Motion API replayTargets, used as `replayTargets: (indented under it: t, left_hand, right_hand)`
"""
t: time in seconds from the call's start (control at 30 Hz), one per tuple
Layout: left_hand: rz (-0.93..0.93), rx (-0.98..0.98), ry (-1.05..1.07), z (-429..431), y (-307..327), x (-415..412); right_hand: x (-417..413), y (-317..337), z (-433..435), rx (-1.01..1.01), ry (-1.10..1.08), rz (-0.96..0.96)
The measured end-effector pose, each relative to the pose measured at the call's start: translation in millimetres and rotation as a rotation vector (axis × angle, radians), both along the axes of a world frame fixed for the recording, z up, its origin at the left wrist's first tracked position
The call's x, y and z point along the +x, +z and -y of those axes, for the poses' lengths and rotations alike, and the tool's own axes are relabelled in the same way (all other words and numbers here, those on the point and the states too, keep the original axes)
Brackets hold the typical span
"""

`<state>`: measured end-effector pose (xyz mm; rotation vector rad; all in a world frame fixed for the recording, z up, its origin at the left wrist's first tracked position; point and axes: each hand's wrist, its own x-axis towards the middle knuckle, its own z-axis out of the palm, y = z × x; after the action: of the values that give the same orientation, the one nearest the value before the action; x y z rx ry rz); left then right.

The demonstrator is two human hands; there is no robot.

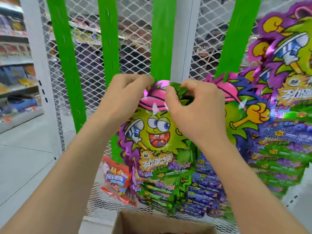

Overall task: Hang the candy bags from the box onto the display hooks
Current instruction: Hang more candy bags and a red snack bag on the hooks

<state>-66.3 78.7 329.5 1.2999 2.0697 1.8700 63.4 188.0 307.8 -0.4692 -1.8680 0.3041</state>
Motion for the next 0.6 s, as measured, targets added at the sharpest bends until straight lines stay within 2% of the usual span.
replayTargets:
  t: [0.13,0.33,0.5,0.6]
  left_hand:
    - [-0.024,-0.019,-0.067,7.8,-2.0,5.7]
    - [-0.079,-0.039,-0.089,11.1,-6.0,7.9]
    - [-0.135,-0.073,-0.128,11.3,-13.1,5.8]
    - [-0.239,-0.090,-0.103,11.7,-22.9,6.6]
  right_hand:
    - [-6.4,-1.6,6.8,0.029,-0.005,-0.074]
    - [-8.0,-5.2,11.1,-0.017,-0.025,-0.036]
    - [0.1,-9.6,2.0,-0.023,-0.010,0.079]
    - [4.8,-15.5,-1.4,0.034,-0.034,0.202]
